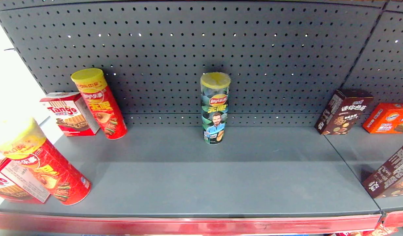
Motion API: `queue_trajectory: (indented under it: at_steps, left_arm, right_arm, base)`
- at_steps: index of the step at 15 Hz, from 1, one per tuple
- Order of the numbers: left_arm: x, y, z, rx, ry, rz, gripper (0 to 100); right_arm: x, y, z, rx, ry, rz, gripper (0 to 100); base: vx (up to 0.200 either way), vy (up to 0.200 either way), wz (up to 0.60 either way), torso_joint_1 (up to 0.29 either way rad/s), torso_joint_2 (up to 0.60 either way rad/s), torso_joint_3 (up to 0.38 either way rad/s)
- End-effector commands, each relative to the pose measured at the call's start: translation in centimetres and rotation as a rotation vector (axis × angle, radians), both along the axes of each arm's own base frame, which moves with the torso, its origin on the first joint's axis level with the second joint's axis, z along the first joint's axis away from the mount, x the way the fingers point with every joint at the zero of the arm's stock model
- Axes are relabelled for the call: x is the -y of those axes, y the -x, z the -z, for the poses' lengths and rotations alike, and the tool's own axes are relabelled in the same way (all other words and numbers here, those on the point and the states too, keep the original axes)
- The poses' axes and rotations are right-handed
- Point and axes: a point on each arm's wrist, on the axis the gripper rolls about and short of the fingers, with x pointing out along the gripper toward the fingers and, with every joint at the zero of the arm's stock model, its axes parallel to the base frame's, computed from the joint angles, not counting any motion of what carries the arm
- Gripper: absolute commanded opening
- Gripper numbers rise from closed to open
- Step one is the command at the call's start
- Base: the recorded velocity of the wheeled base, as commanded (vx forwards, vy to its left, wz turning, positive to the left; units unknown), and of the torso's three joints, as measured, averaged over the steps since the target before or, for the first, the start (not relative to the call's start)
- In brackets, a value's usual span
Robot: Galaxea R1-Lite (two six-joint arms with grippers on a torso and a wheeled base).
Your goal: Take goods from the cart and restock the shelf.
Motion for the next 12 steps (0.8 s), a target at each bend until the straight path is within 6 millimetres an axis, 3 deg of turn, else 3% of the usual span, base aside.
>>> queue_trajectory:
  at_steps: [1, 5, 12]
  left_arm:
    - [0.0, -0.01, 0.0, -0.002, 0.0, 0.0, 100]
    - [0.0, -0.01, 0.0, -0.002, 0.0, 0.0, 100]
    - [0.0, -0.01, 0.0, -0.002, 0.0, 0.0, 100]
  right_arm:
    - [0.0, -0.01, 0.0, -0.002, 0.001, -0.001, 100]
    - [0.0, 0.0, 0.0, 0.0, 0.001, -0.001, 100]
    - [0.0, 0.0, 0.0, 0.0, 0.012, 0.0, 100]
  base:
    - [0.0, 0.0, 0.0, 0.0, 0.0, 0.0]
    - [0.0, 0.0, 0.0, 0.0, 0.0, 0.0]
    - [0.0, 0.0, 0.6, 0.005, 0.0, 0.001]
